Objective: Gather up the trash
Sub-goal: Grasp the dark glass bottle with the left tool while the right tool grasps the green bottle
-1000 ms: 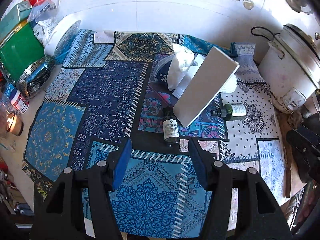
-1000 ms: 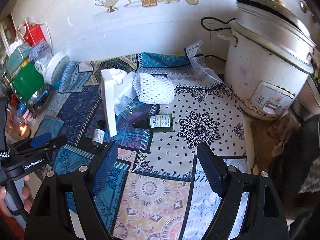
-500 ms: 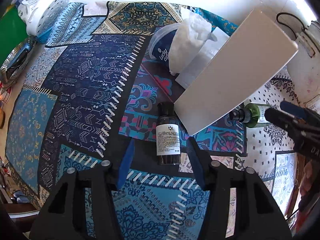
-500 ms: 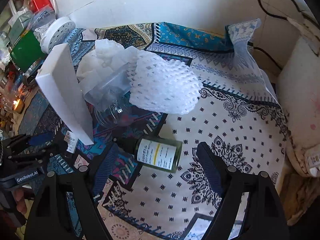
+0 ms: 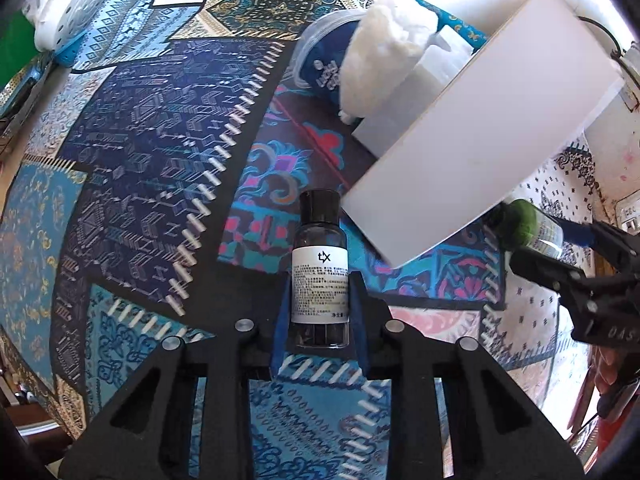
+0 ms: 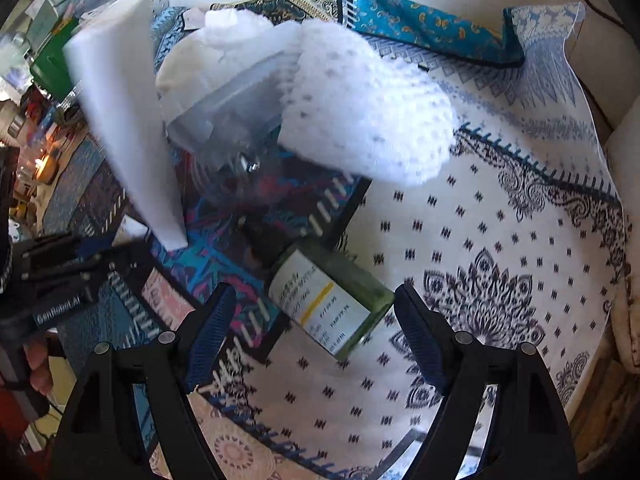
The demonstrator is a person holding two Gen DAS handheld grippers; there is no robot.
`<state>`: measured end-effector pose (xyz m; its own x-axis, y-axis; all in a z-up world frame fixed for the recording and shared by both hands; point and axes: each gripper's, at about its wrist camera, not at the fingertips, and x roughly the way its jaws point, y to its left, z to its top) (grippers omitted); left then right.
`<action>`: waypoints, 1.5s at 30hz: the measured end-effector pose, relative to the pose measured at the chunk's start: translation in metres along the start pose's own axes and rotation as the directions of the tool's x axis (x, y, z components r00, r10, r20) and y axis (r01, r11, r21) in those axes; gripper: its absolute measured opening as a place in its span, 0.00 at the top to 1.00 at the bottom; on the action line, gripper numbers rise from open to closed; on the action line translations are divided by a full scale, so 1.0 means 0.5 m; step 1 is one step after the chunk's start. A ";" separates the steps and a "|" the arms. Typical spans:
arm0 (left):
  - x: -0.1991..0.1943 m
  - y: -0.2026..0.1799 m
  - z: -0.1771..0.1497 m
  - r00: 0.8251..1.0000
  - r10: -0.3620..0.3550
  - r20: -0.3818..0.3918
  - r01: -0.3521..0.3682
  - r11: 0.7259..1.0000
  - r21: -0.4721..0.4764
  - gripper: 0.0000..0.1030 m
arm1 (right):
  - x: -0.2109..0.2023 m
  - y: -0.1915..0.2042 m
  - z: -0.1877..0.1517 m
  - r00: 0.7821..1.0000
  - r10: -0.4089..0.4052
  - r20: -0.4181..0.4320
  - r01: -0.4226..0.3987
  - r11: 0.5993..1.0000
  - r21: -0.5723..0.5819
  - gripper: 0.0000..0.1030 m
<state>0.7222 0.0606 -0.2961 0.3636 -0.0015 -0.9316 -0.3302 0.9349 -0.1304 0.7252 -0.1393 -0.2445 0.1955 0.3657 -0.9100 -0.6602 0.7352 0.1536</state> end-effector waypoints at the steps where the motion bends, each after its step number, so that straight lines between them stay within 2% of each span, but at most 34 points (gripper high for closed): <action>1: -0.001 0.004 -0.003 1.000 0.004 -0.001 -0.004 1.000 0.001 0.74 | -0.001 0.003 -0.009 1.000 -0.005 -0.002 0.005 1.000 -0.002 0.29; 5: -0.006 0.015 -0.015 1.000 -0.022 -0.009 0.022 0.999 0.023 0.74 | 0.002 0.020 -0.037 1.000 -0.004 -0.026 0.003 1.000 -0.008 0.55; 11: -0.012 0.015 -0.039 1.000 -0.002 -0.005 0.002 0.999 0.044 0.73 | -0.001 0.035 -0.057 1.000 -0.007 0.011 0.007 0.999 0.034 0.58; 17: -0.030 0.024 -0.061 1.000 0.004 0.009 -0.004 1.000 0.004 0.74 | -0.038 0.033 -0.098 0.998 -0.006 0.063 -0.001 0.993 0.115 0.60; 21: -0.071 0.039 -0.072 0.999 0.004 0.053 -0.003 1.000 -0.020 0.74 | -0.066 0.024 -0.107 0.996 -0.010 0.092 -0.004 0.987 0.158 0.62; 26: -0.143 0.038 -0.088 0.992 -0.008 0.125 0.009 1.000 -0.005 0.74 | -0.111 0.047 -0.124 0.989 -0.050 0.143 0.023 0.983 0.182 0.62; 36: -0.265 0.095 -0.150 0.971 -0.054 0.233 0.040 0.997 0.065 0.74 | -0.190 0.169 -0.157 0.963 -0.116 0.243 0.059 0.972 0.229 0.62; 40: -0.306 0.135 -0.203 0.964 -0.081 0.253 0.053 0.992 0.114 0.74 | -0.211 0.255 -0.188 0.945 -0.168 0.279 0.099 0.965 0.243 0.62; 45: -0.356 0.204 -0.290 0.958 -0.111 0.266 0.065 0.982 0.176 0.74 | -0.209 0.357 -0.236 0.935 -0.194 0.297 0.107 0.953 0.285 0.62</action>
<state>0.4974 0.1047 -0.1931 0.6161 -0.0107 -0.7876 -0.1477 0.9806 -0.1288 0.5014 -0.1137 -0.1673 0.5261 0.3691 -0.7661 -0.4011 0.9021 0.1592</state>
